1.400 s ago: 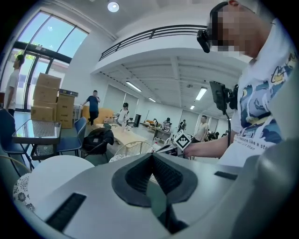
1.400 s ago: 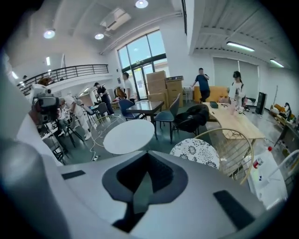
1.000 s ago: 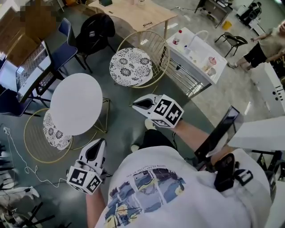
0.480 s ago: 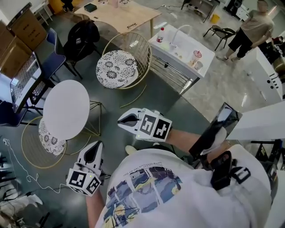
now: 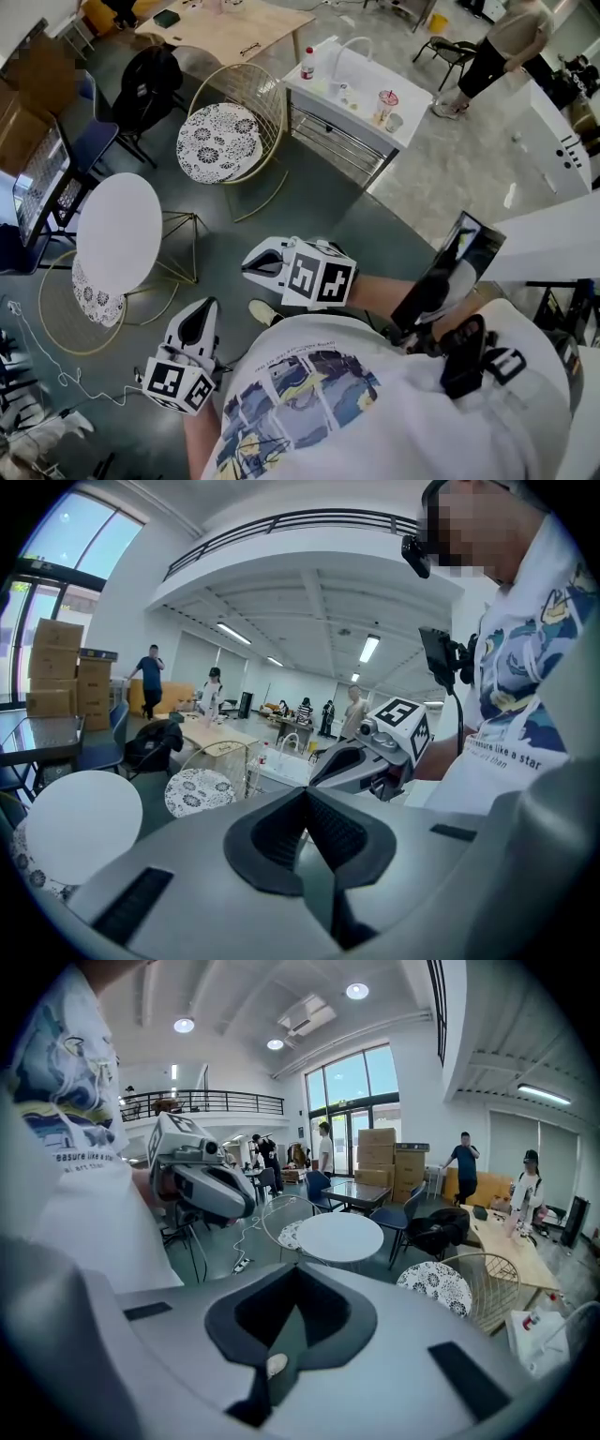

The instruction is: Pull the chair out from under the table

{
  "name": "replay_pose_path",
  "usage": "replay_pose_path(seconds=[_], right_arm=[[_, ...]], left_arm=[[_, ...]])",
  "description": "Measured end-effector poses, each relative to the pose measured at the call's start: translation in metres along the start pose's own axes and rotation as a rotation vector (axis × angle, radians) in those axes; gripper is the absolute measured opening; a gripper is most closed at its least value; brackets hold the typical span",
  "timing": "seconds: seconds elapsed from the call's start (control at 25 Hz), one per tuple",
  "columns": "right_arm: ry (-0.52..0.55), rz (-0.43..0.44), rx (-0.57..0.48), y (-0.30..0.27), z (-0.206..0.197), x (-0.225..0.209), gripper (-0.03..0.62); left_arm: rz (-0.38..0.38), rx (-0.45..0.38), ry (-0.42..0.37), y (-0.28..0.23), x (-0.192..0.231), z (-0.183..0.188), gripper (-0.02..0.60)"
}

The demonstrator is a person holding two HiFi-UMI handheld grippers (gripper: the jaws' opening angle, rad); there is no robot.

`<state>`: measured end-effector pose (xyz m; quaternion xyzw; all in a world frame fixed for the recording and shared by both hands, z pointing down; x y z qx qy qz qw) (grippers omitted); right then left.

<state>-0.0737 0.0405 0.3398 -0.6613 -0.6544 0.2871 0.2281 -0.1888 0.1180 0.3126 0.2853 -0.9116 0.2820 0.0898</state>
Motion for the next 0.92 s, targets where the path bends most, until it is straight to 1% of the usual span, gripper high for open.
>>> replay_pose_path(seconds=[0.2,0.44,0.6,0.92], right_arm=[[-0.007,-0.005,-0.003,0.013,-0.017,0.006,0.011],[-0.015,-0.023,-0.007,0.021,-0.022,0.007,0.011],[-0.016,-0.036,-0.009,0.019,-0.020,0.004,0.011],[-0.024,-0.049,-0.003,0.001,-0.005,-0.005,0.011]], left_arm=[[-0.006,0.015,0.001,-0.009,-0.018,-0.004,0.009],[-0.019,0.018,-0.012,-0.013,-0.026,-0.002,0.009],[-0.024,0.019,-0.015,-0.012,-0.021,-0.003,0.009],[-0.030,0.020,-0.014,-0.004,0.004,-0.001,0.009]])
Point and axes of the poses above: the fingertips, and each gripper's own axes: y backward along the fingers, x to its left, z out of its top, the point moved 5 cm from there along y, backward along the fingers, and after that the axes turned 6 degrees about x, right-handed, at the moved point
